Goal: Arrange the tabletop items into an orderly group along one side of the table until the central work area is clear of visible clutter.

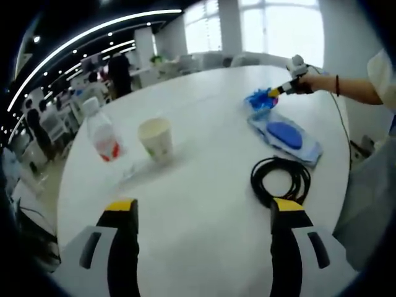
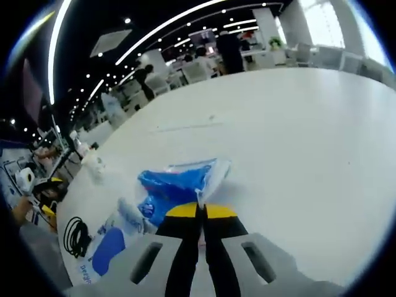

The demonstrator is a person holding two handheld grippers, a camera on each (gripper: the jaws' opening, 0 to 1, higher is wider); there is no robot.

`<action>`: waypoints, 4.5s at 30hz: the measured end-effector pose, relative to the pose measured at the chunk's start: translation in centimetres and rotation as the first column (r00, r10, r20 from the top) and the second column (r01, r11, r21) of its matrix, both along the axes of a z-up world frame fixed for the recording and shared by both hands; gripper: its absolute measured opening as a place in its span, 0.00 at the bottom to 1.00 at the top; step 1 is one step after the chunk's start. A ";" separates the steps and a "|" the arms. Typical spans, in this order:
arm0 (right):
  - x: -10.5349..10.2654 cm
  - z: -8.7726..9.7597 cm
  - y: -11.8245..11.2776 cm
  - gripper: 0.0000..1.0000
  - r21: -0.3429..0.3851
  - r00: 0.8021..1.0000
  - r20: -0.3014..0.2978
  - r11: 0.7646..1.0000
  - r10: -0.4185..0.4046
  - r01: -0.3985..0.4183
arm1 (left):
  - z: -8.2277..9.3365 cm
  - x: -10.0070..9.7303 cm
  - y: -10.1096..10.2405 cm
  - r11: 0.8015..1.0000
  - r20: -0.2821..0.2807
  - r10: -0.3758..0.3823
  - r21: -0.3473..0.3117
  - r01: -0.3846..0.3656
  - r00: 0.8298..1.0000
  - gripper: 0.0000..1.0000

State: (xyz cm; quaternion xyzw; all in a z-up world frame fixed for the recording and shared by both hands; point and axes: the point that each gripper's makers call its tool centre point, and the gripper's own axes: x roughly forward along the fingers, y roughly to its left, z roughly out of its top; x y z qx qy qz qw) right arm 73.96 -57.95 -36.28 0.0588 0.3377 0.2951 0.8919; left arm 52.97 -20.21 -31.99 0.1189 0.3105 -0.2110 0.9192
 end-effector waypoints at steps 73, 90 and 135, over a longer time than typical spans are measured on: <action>-15.7 2.8 6.4 0.99 -0.048 0.992 -0.103 0.997 -0.071 0.067 | 3.2 6.0 -12.5 0.902 0.148 -0.365 -0.189 0.388 0.919 0.99; -20.6 3.4 8.1 0.95 -0.043 0.982 -0.157 0.994 -0.109 0.103 | 2.4 9.2 -14.9 0.889 0.147 -0.389 -0.199 0.412 0.909 0.97; -24.5 -1.2 11.7 0.58 0.055 0.800 -0.473 0.893 -0.370 0.446 | -3.6 17.4 -23.4 0.830 0.148 -0.483 -0.236 0.506 0.863 0.66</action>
